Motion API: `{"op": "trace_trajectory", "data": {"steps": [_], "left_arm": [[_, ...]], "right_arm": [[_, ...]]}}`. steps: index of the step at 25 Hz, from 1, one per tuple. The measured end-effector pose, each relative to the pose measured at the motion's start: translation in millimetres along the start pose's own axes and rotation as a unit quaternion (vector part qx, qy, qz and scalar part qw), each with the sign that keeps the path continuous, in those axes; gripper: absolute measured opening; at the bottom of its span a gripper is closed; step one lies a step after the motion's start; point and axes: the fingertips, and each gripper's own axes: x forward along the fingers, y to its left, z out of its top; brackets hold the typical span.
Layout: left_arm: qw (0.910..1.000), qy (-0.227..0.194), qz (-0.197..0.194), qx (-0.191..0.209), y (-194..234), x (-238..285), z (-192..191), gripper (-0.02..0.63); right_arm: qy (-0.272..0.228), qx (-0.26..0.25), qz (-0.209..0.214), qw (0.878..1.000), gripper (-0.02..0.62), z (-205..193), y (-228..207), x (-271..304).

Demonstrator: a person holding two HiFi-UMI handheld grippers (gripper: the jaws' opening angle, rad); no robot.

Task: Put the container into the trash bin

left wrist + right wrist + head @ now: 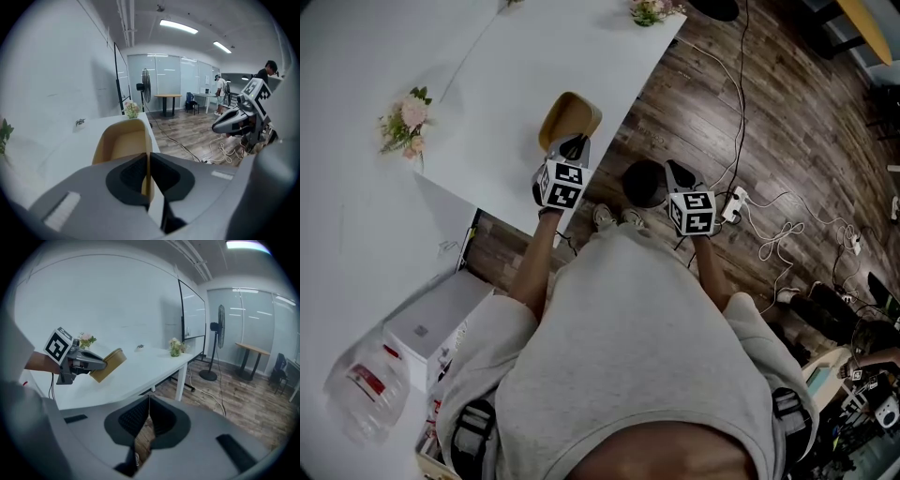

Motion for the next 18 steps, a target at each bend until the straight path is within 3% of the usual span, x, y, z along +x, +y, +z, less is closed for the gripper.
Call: {"op": "trace_trajectory", "data": {"steps": [4, 18], "left_arm": [[0.9991, -0.030, -0.026, -0.018, -10.6, -0.9, 12.4, 0.031], [0.9899, -0.085, -0.112, 0.017, -58.8, 7.2, 59.6, 0.031]], "right_arm": [[-0.004, 0.010, -0.017, 1.000, 0.015, -4.0, -2.8, -10.3], [-0.034, 0.059, -0.099, 0.993, 0.015, -19.5, -19.8, -50.4]]}}
